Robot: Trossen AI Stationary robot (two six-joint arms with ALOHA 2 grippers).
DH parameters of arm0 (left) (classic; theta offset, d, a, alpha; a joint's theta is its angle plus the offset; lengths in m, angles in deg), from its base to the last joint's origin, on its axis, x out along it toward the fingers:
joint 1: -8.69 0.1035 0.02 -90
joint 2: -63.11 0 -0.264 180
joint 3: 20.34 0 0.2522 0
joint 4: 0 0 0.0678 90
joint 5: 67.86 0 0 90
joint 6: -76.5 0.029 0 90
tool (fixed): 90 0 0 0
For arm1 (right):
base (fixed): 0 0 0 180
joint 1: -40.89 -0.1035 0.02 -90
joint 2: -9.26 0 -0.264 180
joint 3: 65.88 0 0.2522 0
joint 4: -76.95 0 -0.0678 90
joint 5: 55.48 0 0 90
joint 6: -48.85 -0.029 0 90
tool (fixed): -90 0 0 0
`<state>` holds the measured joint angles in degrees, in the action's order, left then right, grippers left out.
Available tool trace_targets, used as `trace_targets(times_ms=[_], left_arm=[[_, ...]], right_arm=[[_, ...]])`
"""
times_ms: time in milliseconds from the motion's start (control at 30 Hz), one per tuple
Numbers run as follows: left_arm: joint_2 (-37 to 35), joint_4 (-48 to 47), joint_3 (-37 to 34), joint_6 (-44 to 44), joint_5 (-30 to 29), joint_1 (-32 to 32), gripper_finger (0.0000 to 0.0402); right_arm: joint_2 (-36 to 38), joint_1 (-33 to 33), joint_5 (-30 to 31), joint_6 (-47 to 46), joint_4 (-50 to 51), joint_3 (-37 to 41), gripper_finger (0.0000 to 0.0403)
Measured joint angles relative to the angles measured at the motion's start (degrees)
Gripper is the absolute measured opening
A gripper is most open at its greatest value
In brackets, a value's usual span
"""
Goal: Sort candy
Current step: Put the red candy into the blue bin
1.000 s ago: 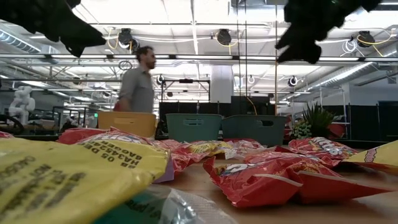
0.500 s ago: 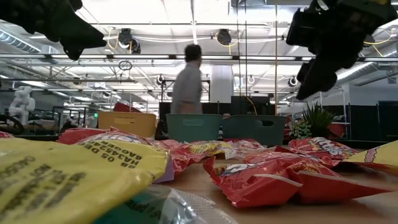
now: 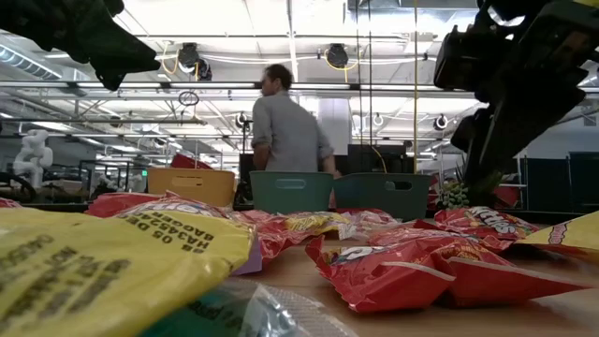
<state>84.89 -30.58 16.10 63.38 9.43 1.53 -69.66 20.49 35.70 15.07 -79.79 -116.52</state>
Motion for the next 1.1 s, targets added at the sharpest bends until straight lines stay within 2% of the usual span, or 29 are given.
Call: trace_targets(times_ms=[333,467,633,767,900,1100], left_arm=[[0.01,0.0,0.0,0.0,0.0,0.02,0.0116],[0.01,0.0,0.0,0.01,0.0,0.0,0.0116],[0.0,0.0,0.0,0.01,0.02,0.0,0.0116],[0.02,0.0,0.0,-0.01,0.02,0.0,0.0116],[0.01,0.01,0.0,0.01,0.02,0.01,0.0116],[0.0,0.02,0.0,0.01,0.02,0.02,0.0116]], right_arm=[[-1.18,-1.88,0.47,-3.58,-4.03,0.0,0.022],[-5.39,-2.53,0.61,-6.16,-8.68,0.0,0.023],[-12.93,-3.01,0.97,-10.46,-12.0,-0.12,0.0221],[-16.29,-2.97,1.09,-17.06,-12.47,-0.39,0.0203],[-16.84,-2.95,1.15,-18.41,-11.41,-1.38,0.0164],[-17.08,-2.8,1.87,-16.86,-1.67,-7.1,0.0039]])
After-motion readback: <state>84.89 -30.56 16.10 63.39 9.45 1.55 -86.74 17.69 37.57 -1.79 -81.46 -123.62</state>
